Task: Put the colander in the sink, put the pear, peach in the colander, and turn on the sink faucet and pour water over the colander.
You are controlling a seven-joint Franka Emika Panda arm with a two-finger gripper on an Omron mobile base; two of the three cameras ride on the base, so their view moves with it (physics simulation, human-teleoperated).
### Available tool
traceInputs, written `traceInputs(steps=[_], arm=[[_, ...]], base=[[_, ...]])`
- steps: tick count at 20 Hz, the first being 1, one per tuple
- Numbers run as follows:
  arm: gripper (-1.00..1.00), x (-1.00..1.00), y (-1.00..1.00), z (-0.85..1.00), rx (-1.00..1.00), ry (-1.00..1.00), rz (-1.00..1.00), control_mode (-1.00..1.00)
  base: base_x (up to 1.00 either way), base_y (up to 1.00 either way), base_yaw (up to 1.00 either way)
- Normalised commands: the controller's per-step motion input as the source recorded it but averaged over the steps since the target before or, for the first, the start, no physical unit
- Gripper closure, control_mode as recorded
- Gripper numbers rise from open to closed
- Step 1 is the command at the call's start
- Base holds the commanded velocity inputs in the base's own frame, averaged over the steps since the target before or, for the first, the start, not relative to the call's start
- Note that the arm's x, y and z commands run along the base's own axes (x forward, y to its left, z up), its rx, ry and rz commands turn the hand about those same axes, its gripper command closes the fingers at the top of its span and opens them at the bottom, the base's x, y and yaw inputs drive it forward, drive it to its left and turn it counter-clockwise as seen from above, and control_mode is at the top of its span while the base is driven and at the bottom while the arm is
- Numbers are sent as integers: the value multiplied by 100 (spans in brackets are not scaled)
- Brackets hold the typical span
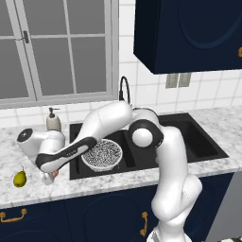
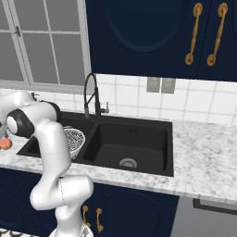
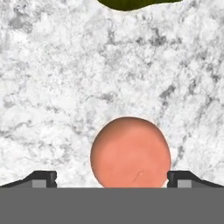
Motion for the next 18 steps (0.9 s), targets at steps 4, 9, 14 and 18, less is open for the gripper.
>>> traceInputs(steps=[4, 9, 14, 18], arm=[[-100, 21, 5, -22, -3, 0, 21, -100], [-100, 12, 2, -15, -3, -1, 20, -100], [-100, 1, 0, -19, -3, 0, 19, -100], [100, 3, 3, -23, -3, 0, 17, -100]], base=[[0, 0, 0], [0, 0, 0], [0, 0, 0], [0, 0, 0]])
